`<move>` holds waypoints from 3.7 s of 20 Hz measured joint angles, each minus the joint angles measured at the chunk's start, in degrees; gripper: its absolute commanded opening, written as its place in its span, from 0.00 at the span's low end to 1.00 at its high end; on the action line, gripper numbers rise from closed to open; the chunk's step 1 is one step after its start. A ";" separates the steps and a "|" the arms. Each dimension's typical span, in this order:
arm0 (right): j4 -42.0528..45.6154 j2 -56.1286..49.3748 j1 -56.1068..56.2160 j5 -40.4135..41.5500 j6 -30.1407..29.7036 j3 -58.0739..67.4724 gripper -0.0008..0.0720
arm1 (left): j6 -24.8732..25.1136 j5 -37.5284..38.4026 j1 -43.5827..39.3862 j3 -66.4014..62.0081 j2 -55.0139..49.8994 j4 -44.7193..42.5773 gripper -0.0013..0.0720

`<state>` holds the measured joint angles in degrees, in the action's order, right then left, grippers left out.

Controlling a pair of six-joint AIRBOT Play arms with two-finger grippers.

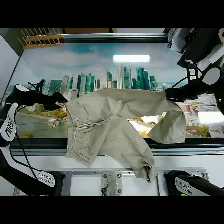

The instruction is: Fold the clothes and pants, and hang the long-sleeved shirts on hangers.

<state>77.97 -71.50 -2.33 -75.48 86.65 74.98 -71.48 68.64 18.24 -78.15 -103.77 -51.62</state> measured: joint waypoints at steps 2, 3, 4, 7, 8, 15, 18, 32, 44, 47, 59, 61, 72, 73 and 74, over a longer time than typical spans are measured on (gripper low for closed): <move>-0.26 0.02 0.00 0.00 0.17 0.00 0.02 | 0.26 -0.09 -1.92 -1.05 -0.81 0.04 0.95; -0.59 0.00 0.00 0.00 0.20 0.00 0.02 | 0.31 -0.33 -2.99 -1.36 -1.05 -0.42 0.95; -0.79 0.00 0.00 0.00 0.26 0.00 0.02 | 0.44 -0.50 -4.07 -1.60 -1.20 -0.87 0.95; -1.53 0.00 0.00 0.00 0.35 0.00 0.02 | 0.48 -1.03 -7.08 -1.97 -1.44 -2.56 0.47; -1.73 0.02 0.00 0.00 0.37 0.00 0.02 | 0.48 -1.16 -7.91 -1.97 -1.64 -3.34 0.18; -3.26 0.02 0.79 0.04 0.37 0.02 0.02 | 0.63 -3.39 -7.23 -2.14 3.63 -4.09 0.03; -3.45 -0.17 2.93 2.62 0.35 0.02 0.02 | 0.61 -4.66 -1.55 -2.14 10.03 -6.29 0.03; -7.74 -6.32 -7.10 8.61 -6.64 0.02 0.87 | 0.59 -1.53 9.46 -2.10 14.95 -8.22 0.03; -9.88 -18.01 -29.62 -1.95 -26.69 -9.27 0.79 | 0.59 -1.20 7.58 -2.08 11.76 -8.39 0.03; -13.88 -21.03 -30.12 -1.97 -29.33 -10.12 0.78 | 0.59 -1.29 7.58 -2.08 11.72 -8.37 0.03; -14.95 -22.27 -24.96 -2.08 -28.89 -8.87 0.02 | 0.59 -0.92 8.09 -3.08 11.65 -8.44 0.03; -11.23 -18.40 -24.76 -3.41 -26.93 -5.86 0.02 | 0.59 0.07 9.01 -5.38 11.67 -8.48 0.03; 0.94 8.55 -24.63 -2.01 -13.51 5.07 0.02 | 0.59 4.17 12.11 -18.10 11.67 -8.52 0.03; 1.77 9.20 -24.63 -1.14 -11.65 5.20 0.02 | 0.59 3.78 12.11 -18.34 11.67 -8.37 0.03; 2.34 9.44 -24.59 0.00 -9.81 5.29 0.02 | 0.59 3.41 12.13 -18.51 11.67 -8.31 0.03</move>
<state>80.31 -62.06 -26.92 -75.48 76.84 80.27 -70.89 72.05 30.37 -96.66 -92.09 -59.92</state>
